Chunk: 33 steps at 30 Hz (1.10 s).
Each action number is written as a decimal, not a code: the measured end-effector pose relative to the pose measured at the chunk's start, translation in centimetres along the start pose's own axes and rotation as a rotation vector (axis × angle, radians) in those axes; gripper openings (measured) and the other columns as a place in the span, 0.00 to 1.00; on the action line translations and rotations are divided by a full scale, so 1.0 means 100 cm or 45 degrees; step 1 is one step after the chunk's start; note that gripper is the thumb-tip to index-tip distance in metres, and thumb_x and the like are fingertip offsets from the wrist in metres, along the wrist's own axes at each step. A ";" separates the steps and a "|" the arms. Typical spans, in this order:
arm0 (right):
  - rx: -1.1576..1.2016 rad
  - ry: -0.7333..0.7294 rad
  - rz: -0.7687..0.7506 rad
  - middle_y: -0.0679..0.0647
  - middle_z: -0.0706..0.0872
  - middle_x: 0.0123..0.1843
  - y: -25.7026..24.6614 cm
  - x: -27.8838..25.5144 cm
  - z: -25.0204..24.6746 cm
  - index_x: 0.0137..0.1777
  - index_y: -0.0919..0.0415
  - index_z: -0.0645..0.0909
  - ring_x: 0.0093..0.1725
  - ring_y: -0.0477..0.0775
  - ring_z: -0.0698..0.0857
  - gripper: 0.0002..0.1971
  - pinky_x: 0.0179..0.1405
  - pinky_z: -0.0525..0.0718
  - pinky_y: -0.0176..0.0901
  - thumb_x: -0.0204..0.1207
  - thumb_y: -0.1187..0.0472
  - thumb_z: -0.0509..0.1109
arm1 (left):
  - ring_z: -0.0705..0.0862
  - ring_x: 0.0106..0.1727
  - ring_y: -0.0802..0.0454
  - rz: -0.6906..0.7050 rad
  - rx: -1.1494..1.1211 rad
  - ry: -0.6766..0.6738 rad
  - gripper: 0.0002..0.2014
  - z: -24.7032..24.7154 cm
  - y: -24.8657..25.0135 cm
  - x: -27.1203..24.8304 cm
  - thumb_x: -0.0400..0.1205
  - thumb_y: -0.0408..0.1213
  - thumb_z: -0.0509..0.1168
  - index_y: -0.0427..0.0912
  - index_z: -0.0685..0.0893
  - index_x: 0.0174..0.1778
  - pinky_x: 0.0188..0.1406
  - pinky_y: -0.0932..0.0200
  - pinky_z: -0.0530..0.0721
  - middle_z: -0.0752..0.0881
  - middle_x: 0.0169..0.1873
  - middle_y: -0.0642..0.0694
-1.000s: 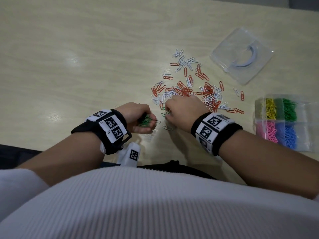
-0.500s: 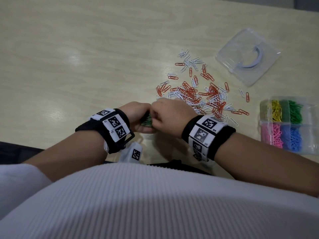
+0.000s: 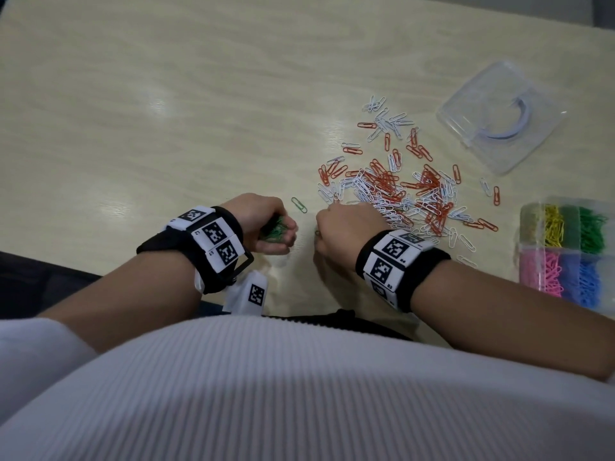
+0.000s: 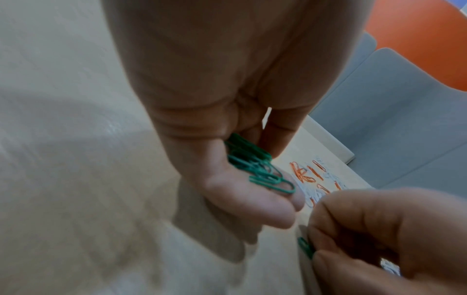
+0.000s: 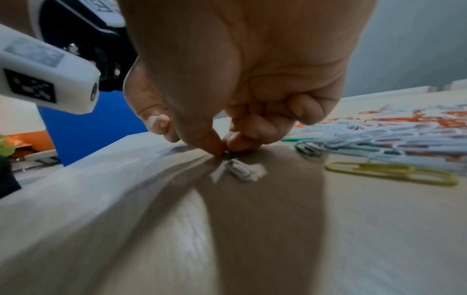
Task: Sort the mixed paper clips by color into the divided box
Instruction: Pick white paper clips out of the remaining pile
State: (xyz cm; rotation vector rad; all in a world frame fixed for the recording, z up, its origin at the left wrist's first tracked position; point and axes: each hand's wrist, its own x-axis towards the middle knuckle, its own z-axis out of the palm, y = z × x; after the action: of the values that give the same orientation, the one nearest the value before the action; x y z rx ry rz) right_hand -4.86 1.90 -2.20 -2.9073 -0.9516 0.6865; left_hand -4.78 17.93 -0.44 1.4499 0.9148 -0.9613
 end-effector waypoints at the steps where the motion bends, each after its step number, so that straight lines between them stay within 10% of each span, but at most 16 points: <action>1: 0.003 0.008 0.003 0.57 0.83 0.55 0.000 0.000 -0.001 0.56 0.58 0.79 0.51 0.61 0.84 0.12 0.43 0.67 0.49 0.81 0.54 0.58 | 0.83 0.30 0.49 0.002 0.003 0.005 0.13 0.000 0.000 0.000 0.84 0.33 0.53 0.34 0.80 0.39 0.47 0.50 0.88 0.84 0.32 0.38; 9: -0.012 -0.006 0.068 0.57 0.82 0.57 -0.001 0.000 -0.009 0.58 0.59 0.77 0.53 0.62 0.84 0.11 0.44 0.65 0.48 0.80 0.58 0.60 | 0.84 0.24 0.51 0.005 0.020 -0.001 0.13 0.000 0.005 -0.002 0.83 0.33 0.54 0.33 0.81 0.40 0.24 0.60 0.87 0.84 0.27 0.40; 22: 0.369 0.123 0.012 0.50 0.78 0.45 -0.015 0.011 -0.029 0.45 0.53 0.76 0.43 0.56 0.78 0.08 0.42 0.69 0.45 0.77 0.50 0.62 | 0.85 0.33 0.44 0.064 0.072 0.045 0.08 -0.002 0.007 0.004 0.81 0.30 0.58 0.33 0.81 0.42 0.39 0.53 0.89 0.84 0.35 0.37; 27: 0.609 0.103 0.090 0.51 0.81 0.46 -0.015 0.025 -0.030 0.48 0.54 0.81 0.50 0.57 0.81 0.09 0.47 0.79 0.47 0.78 0.52 0.61 | 0.84 0.31 0.48 0.052 -0.011 0.019 0.07 -0.006 0.008 0.003 0.82 0.32 0.58 0.35 0.80 0.44 0.28 0.59 0.87 0.83 0.33 0.40; 33: 0.165 -0.007 0.134 0.59 0.80 0.61 -0.014 0.036 -0.015 0.63 0.60 0.75 0.58 0.65 0.82 0.12 0.47 0.74 0.50 0.83 0.61 0.56 | 0.83 0.25 0.53 0.008 0.009 -0.033 0.13 -0.013 0.008 0.001 0.83 0.34 0.55 0.35 0.82 0.38 0.28 0.62 0.86 0.84 0.27 0.42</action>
State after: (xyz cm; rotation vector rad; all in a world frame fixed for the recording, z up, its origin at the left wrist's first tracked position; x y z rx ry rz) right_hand -2.42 5.25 -2.10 -2.8583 -0.7294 0.7319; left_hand -3.87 19.13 -0.16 1.4418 0.8884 -0.9778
